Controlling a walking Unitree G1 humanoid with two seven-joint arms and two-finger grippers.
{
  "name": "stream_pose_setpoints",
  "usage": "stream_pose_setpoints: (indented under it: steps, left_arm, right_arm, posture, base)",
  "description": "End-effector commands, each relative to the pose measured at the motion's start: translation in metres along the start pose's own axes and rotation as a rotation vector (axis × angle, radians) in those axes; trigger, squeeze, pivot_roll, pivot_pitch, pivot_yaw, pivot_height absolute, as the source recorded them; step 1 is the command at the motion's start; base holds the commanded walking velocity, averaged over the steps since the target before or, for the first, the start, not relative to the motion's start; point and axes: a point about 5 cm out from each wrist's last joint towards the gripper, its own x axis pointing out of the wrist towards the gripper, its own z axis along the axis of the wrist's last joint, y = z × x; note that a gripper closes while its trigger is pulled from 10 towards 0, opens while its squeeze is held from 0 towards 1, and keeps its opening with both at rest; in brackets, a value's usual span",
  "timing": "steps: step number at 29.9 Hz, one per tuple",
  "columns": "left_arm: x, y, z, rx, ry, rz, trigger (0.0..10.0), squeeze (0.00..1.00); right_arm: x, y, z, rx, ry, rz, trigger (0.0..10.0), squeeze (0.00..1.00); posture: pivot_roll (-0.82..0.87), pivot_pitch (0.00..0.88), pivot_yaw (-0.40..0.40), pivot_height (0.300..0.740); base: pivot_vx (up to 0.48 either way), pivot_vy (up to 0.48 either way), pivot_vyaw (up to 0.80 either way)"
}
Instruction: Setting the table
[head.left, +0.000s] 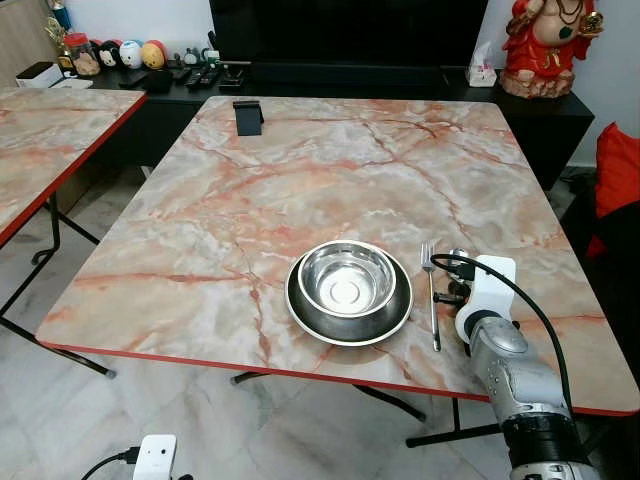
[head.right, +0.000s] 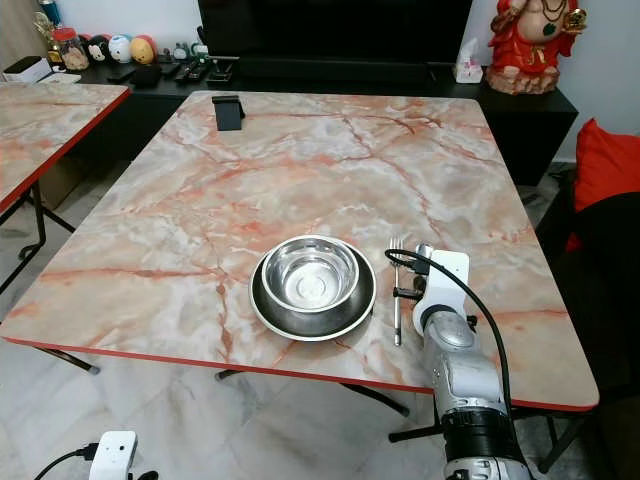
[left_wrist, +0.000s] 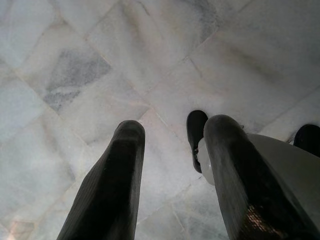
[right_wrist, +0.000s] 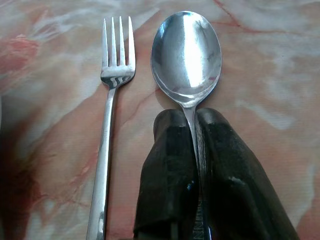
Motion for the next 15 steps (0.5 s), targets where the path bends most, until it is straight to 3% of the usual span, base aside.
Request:
stream_pose_setpoints:
  steps: [1,2,15]
  left_arm:
    - [-0.0005,0.0017,-0.0028,0.000,0.016,0.007,10.0,0.00]
    - [-0.0006,0.0017,-0.0029,0.000,0.016,0.007,10.0,0.00]
    - [-0.0006,0.0016,-0.0031,0.002,0.016,0.006,10.0,0.00]
  right_arm:
    - [0.0015,0.0023,-0.0017,0.006,0.011,0.006,10.0,0.07]
    - [0.0016,0.0024,-0.0018,0.006,0.011,0.008,10.0,0.51]
    - [0.0025,0.0039,-0.0019,0.005,0.011,0.015,10.0,0.48]
  posture:
    - [-0.07,0.000,0.020,0.740]
    - [-0.07,0.000,0.020,0.740]
    - [-0.07,0.000,0.018,0.740]
  base:
    - [0.000,0.000,0.00]
    - [0.000,0.000,0.00]
    - [0.000,0.000,0.00]
